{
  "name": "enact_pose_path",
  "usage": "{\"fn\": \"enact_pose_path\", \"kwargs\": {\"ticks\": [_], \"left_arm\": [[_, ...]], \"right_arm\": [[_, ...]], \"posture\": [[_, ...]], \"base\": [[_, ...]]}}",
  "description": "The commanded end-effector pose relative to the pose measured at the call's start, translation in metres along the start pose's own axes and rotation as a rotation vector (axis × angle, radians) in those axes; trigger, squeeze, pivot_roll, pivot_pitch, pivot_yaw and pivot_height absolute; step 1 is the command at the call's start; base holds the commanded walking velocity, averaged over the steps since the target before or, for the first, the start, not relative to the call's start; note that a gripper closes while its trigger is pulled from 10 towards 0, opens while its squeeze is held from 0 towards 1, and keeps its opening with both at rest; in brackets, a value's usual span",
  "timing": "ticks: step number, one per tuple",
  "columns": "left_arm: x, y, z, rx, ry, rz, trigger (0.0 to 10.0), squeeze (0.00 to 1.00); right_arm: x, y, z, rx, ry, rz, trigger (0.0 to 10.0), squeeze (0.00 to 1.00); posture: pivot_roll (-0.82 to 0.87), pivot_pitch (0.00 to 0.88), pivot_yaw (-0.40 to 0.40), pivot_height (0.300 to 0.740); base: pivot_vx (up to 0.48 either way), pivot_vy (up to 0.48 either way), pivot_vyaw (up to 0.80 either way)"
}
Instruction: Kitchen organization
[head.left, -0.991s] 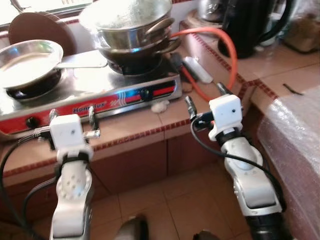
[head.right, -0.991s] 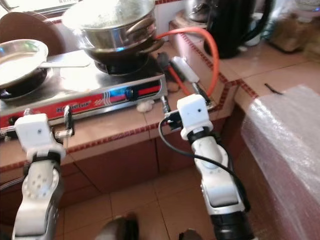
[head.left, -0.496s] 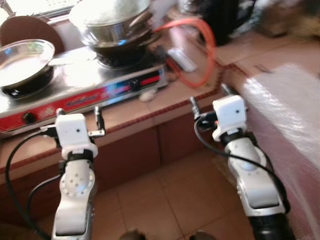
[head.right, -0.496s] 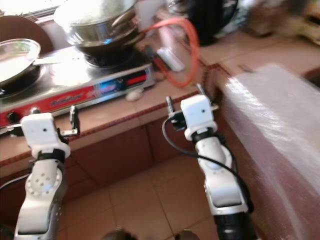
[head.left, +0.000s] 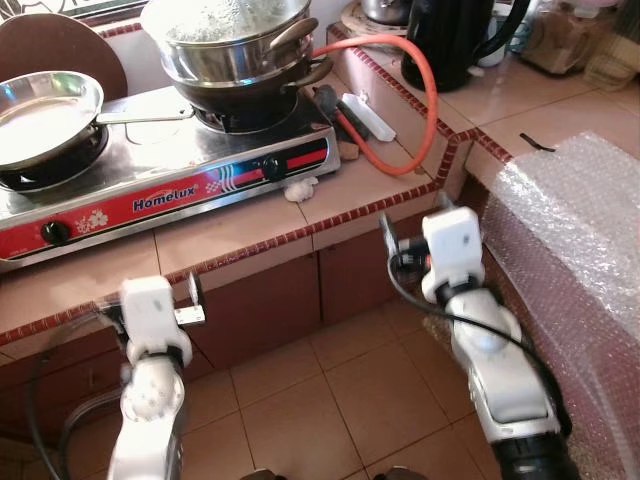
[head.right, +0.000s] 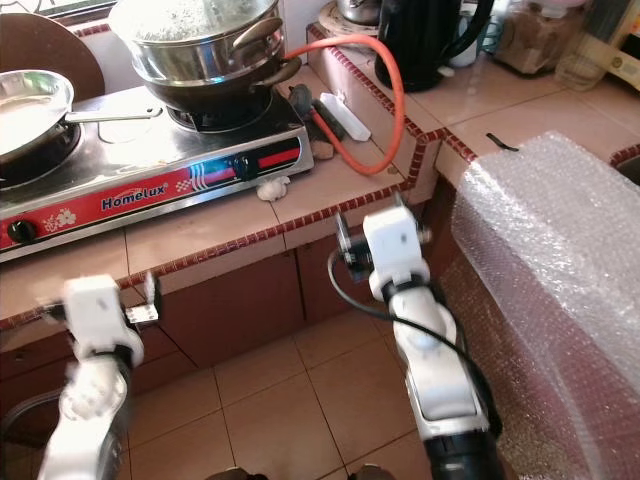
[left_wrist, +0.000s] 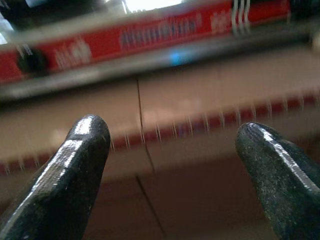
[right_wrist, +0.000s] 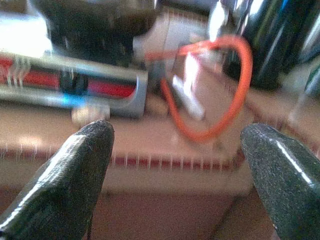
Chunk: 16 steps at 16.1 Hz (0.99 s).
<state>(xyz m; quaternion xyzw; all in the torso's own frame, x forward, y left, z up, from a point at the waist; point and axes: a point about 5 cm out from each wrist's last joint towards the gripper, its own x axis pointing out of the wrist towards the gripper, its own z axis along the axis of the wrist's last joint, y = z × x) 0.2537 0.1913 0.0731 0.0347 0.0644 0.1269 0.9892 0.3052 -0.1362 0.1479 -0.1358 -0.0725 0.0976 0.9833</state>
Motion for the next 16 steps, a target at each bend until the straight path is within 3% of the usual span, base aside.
{"fn": "enact_pose_path", "kwargs": {"ticks": [1, 4, 5, 8, 11, 13, 14, 16], "left_arm": [[-0.006, -0.001, -0.027, 0.041, 0.078, -0.044, 10.0, 0.0], [-0.015, -0.011, -0.064, 0.061, 0.226, -0.119, 10.0, 0.0], [-0.018, -0.017, -0.087, 0.1, 0.336, -0.168, 10.0, 0.0], [-0.021, -0.028, -0.114, 0.145, 0.47, -0.26, 10.0, 0.0], [-0.03, -0.025, -0.137, 0.164, 0.635, -0.28, 10.0, 0.0], [-0.037, -0.021, -0.148, 0.198, 0.701, -0.289, 10.0, 0.0], [-0.043, -0.017, -0.155, 0.172, 0.761, -0.267, 10.0, 0.0], [-0.048, -0.011, -0.161, 0.179, 0.81, -0.244, 10.0, 0.0]], "right_arm": [[-0.006, -0.004, -0.023, 0.037, 0.092, -0.014, 10.0, 0.0], [-0.017, -0.005, -0.059, 0.061, 0.234, -0.017, 10.0, 0.0], [-0.023, -0.004, -0.079, 0.099, 0.316, -0.026, 10.0, 0.0], [-0.038, -0.001, -0.124, 0.101, 0.506, -0.022, 10.0, 0.0], [-0.056, 0.006, -0.157, 0.142, 0.695, 0.002, 10.0, 0.0], [-0.067, 0.013, -0.168, 0.183, 0.778, 0.021, 10.0, 0.0], [-0.074, 0.018, -0.174, 0.233, 0.828, 0.024, 10.0, 0.0], [-0.082, 0.022, -0.181, 0.226, 0.875, 0.037, 10.0, 0.0]], "posture": [[-0.13, 0.147, 0.075, 0.74], [-0.13, 0.151, 0.074, 0.74], [-0.14, 0.154, 0.072, 0.74], [-0.15, 0.152, 0.074, 0.74], [-0.17, 0.144, 0.074, 0.74], [-0.17, 0.136, 0.074, 0.74], [-0.17, 0.135, 0.074, 0.74], [-0.17, 0.129, 0.072, 0.74]], "base": [[0.0, 0.0, 0.0], [0.0, 0.0, 0.0], [0.0, 0.0, 0.0], [0.0, 0.0, 0.0], [0.0, 0.0, 0.0], [0.0, 0.0, 0.0], [0.0, 0.0, 0.0], [0.0, 0.0, 0.0]]}}
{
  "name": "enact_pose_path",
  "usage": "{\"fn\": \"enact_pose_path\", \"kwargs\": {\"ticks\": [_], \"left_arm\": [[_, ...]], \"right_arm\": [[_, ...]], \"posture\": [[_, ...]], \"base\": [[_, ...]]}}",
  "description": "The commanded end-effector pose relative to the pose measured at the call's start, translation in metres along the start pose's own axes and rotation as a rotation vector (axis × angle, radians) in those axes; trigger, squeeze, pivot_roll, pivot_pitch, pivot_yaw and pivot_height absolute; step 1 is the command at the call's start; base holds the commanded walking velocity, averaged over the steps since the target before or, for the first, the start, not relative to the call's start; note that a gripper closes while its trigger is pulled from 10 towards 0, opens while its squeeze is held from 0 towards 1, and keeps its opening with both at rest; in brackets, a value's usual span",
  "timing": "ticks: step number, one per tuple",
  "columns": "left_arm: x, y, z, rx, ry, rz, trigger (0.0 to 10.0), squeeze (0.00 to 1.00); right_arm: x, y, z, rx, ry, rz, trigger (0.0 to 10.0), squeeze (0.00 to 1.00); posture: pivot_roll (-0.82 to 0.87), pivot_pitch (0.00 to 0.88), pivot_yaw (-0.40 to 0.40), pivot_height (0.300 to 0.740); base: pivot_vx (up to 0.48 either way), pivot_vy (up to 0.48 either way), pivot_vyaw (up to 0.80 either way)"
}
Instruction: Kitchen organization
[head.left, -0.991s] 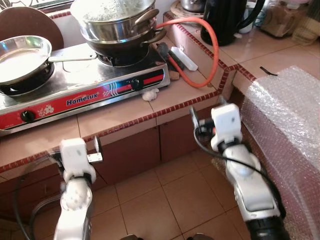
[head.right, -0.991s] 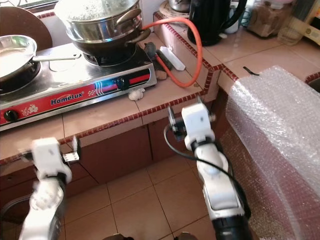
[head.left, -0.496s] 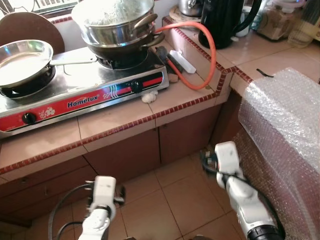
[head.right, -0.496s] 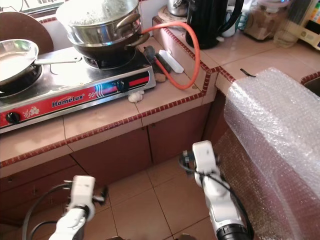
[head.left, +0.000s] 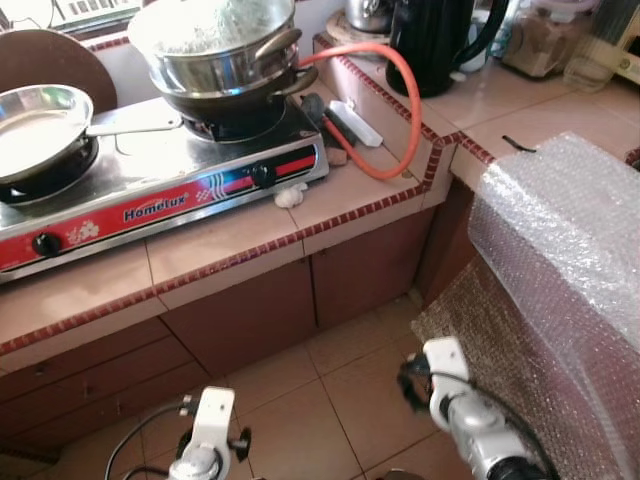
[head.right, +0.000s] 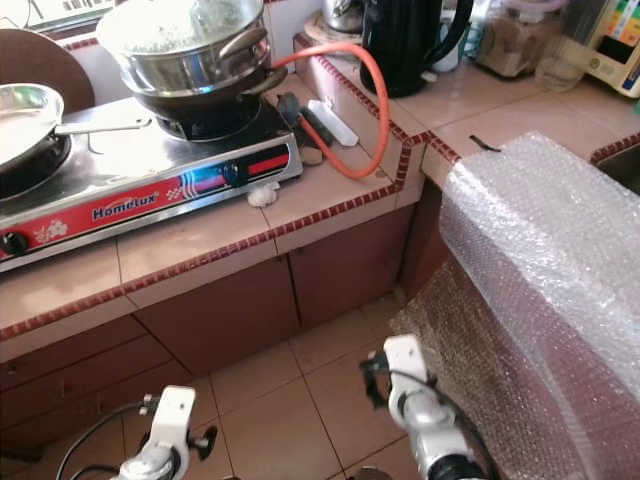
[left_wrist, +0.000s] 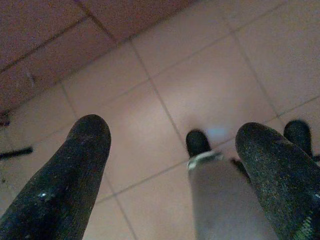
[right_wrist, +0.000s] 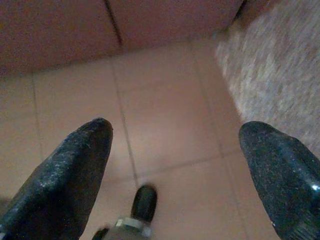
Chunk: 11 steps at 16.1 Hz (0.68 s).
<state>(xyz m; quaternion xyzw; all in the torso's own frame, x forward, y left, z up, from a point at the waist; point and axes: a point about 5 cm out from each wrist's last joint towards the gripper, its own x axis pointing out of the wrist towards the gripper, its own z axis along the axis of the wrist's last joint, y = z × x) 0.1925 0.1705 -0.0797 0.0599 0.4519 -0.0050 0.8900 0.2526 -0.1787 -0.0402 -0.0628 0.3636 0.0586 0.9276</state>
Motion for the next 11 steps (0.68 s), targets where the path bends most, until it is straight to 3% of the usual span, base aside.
{"fn": "enact_pose_path", "kwargs": {"ticks": [1, 5, 11], "left_arm": [[-0.001, 0.007, -0.009, 0.019, 0.039, 0.011, 10.0, 0.0], [-0.003, 0.007, -0.025, -0.001, 0.11, 0.01, 10.0, 0.0], [-0.004, 0.007, -0.031, -0.029, 0.123, 0.036, 10.0, 0.0]], "right_arm": [[-0.001, 0.0, -0.011, 0.035, 0.047, -0.002, 10.0, 0.0], [-0.008, 0.001, -0.039, -0.075, 0.149, 0.02, 10.0, 0.0], [-0.009, 0.009, -0.046, -0.169, 0.186, 0.105, 10.0, 0.0]], "posture": [[-0.17, 0.12, 0.072, 0.74], [-0.15, 0.103, 0.055, 0.74], [-0.1, 0.082, 0.004, 0.74]], "base": [[0.0, 0.0, 0.0], [0.0, 0.0, 0.0], [0.0, 0.0, 0.0]]}}
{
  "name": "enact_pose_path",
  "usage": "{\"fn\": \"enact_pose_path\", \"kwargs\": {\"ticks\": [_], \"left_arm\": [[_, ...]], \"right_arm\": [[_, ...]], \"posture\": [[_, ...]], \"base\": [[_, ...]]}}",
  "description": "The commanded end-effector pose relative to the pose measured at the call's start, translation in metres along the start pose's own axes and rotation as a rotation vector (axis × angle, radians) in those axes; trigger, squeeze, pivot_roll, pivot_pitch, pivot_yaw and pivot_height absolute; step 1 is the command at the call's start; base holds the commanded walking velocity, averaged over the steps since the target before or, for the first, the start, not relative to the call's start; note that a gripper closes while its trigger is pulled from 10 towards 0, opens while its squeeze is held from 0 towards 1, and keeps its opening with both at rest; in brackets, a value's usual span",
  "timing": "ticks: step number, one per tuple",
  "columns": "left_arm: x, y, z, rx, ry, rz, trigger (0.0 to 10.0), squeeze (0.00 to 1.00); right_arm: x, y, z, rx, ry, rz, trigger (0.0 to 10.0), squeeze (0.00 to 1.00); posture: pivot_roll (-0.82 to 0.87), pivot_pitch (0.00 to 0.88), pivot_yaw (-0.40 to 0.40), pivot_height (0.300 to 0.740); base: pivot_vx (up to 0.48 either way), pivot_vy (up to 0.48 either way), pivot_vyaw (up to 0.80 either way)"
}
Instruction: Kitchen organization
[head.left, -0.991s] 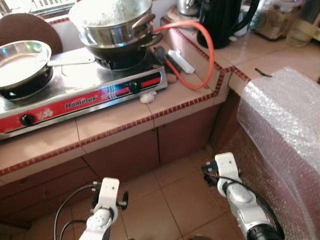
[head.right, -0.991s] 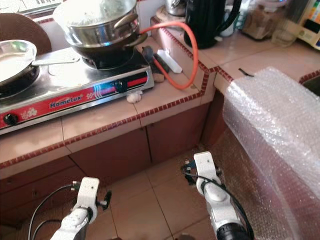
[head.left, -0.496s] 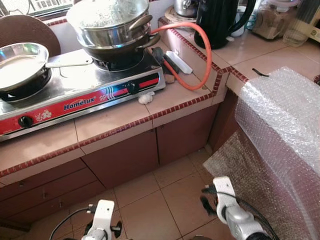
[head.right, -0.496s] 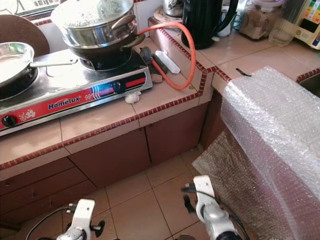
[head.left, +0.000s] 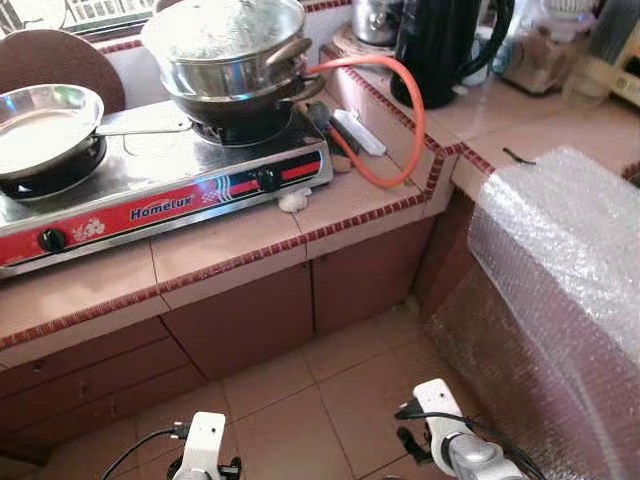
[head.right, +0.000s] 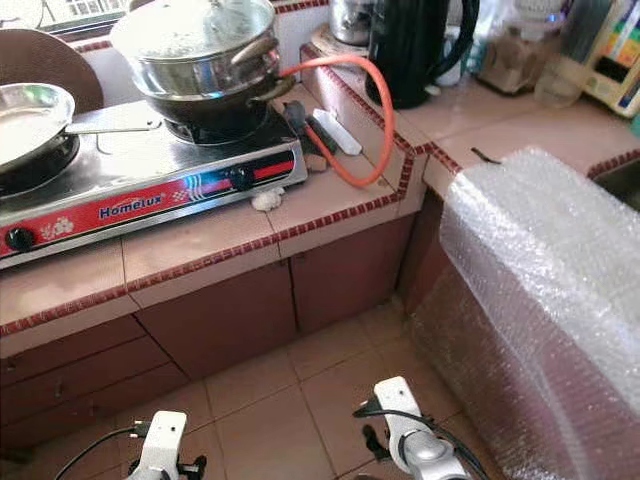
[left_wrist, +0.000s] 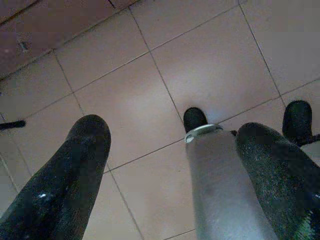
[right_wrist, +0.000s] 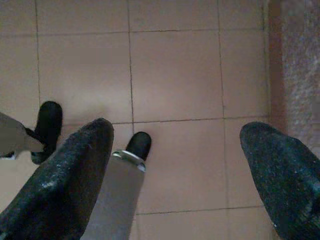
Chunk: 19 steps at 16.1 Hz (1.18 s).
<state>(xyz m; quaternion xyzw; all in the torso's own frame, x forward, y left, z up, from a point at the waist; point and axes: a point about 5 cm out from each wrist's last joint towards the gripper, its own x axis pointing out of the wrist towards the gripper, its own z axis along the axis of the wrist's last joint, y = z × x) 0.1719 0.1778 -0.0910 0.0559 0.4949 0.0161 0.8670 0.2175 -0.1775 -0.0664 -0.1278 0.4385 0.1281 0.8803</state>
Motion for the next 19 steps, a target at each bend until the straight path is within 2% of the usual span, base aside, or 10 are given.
{"fn": "enact_pose_path", "kwargs": {"ticks": [1, 5, 7, 13, 19], "left_arm": [[-0.001, 0.002, -0.008, -0.021, 0.022, 0.014, 10.0, 0.0], [-0.002, 0.002, -0.015, -0.06, 0.035, 0.031, 10.0, 0.0], [-0.004, 0.004, -0.026, -0.058, 0.056, 0.037, 10.0, 0.0], [-0.005, 0.009, -0.032, -0.031, 0.075, 0.039, 10.0, 0.0], [-0.006, 0.013, -0.037, -0.014, 0.09, 0.039, 10.0, 0.0]], "right_arm": [[0.0, 0.003, -0.002, -0.018, 0.013, 0.02, 10.0, 0.0], [0.003, 0.01, 0.01, -0.073, 0.0, 0.057, 10.0, 0.0], [0.005, 0.017, 0.014, -0.09, -0.01, 0.075, 10.0, 0.0], [0.003, 0.02, 0.001, -0.064, 0.023, 0.065, 10.0, 0.0], [0.002, 0.02, -0.006, -0.064, 0.036, 0.066, 10.0, 0.0]], "posture": [[-0.08, 0.077, -0.008, 0.74], [-0.05, 0.074, -0.028, 0.74], [-0.04, 0.075, -0.016, 0.74], [-0.06, 0.091, 0.016, 0.74], [-0.07, 0.098, 0.03, 0.74]], "base": [[0.0, 0.0, 0.0], [0.0, 0.0, 0.0], [0.0, 0.0, 0.0], [0.0, 0.0, 0.0], [0.0, 0.44, 0.0]]}}
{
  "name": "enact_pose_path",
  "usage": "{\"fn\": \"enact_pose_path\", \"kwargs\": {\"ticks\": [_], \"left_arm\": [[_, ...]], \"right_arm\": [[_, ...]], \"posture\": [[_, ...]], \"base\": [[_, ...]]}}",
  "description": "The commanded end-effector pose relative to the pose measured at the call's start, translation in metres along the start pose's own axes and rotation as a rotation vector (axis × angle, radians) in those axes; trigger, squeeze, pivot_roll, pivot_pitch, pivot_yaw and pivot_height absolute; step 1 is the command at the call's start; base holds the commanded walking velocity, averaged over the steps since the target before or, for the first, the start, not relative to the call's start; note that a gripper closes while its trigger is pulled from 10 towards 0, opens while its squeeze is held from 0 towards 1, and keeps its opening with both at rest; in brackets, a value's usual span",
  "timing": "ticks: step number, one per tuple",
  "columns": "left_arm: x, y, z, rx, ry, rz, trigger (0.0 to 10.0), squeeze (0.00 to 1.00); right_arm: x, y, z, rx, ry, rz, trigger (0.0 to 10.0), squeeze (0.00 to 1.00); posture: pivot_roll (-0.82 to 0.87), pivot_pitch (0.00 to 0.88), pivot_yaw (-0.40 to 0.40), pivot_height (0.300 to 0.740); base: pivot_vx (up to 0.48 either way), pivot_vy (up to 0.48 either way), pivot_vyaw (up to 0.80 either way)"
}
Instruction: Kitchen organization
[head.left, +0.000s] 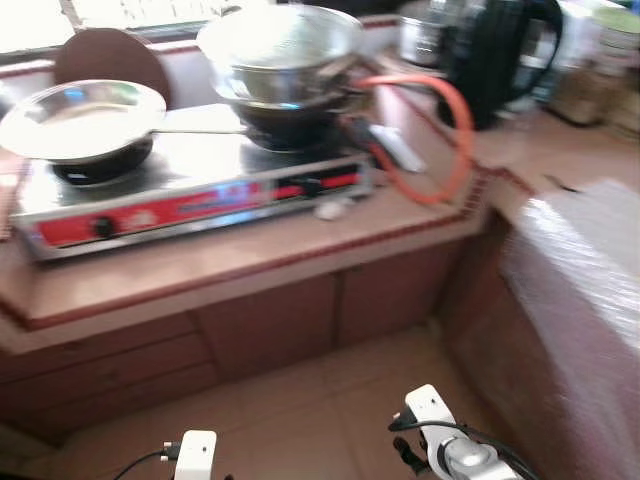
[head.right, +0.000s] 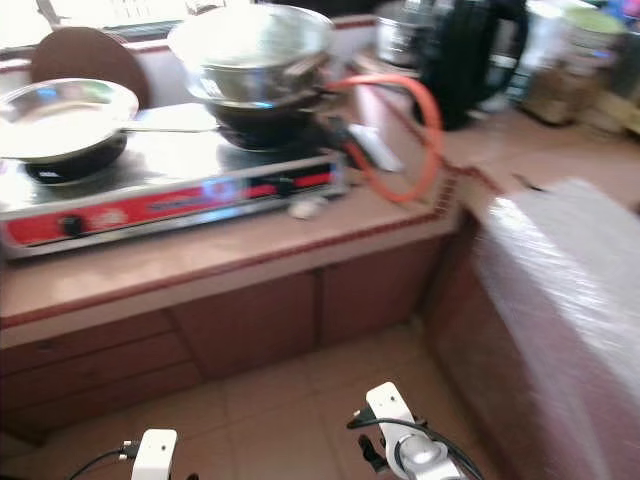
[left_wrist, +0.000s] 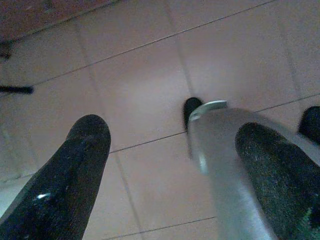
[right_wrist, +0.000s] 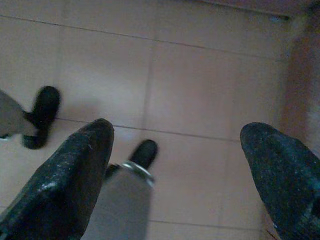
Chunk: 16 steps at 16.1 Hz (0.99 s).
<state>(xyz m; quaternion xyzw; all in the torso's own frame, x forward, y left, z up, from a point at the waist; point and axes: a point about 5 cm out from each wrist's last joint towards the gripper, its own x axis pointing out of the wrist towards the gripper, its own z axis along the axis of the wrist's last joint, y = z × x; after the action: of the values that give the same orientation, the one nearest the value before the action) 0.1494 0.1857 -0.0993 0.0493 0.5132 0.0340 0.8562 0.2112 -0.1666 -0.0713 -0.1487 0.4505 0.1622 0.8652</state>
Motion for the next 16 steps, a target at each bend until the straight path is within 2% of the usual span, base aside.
{"fn": "enact_pose_path", "kwargs": {"ticks": [1, 7, 10, 16], "left_arm": [[-0.0017, 0.0076, -0.013, 0.015, 0.047, 0.017, 10.0, 0.0], [-0.0013, 0.0063, -0.0105, 0.052, 0.039, 0.011, 10.0, 0.0], [-0.0012, 0.0055, -0.0095, 0.071, 0.032, 0.006, 10.0, 0.0], [-0.0014, 0.005, -0.0117, 0.067, 0.043, 0.003, 10.0, 0.0]], "right_arm": [[0.0009, 0.0077, -0.0027, 0.003, 0.007, 0.017, 10.0, 0.0], [0.0001, 0.0083, -0.008, 0.011, 0.016, 0.011, 10.0, 0.0], [-0.0001, 0.0082, -0.0081, 0.008, 0.01, 0.015, 10.0, 0.0], [0.0003, 0.008, -0.0047, -0.001, 0.0, 0.021, 10.0, 0.0]], "posture": [[-0.07, 0.1, 0.033, 0.74], [-0.09, 0.105, 0.041, 0.74], [-0.09, 0.106, 0.042, 0.74], [-0.09, 0.11, 0.041, 0.74]], "base": [[0.0, 0.45, 0.0], [0.0, 0.469, 0.0], [0.0, 0.0, 0.14], [0.0, 0.0, 0.79]]}}
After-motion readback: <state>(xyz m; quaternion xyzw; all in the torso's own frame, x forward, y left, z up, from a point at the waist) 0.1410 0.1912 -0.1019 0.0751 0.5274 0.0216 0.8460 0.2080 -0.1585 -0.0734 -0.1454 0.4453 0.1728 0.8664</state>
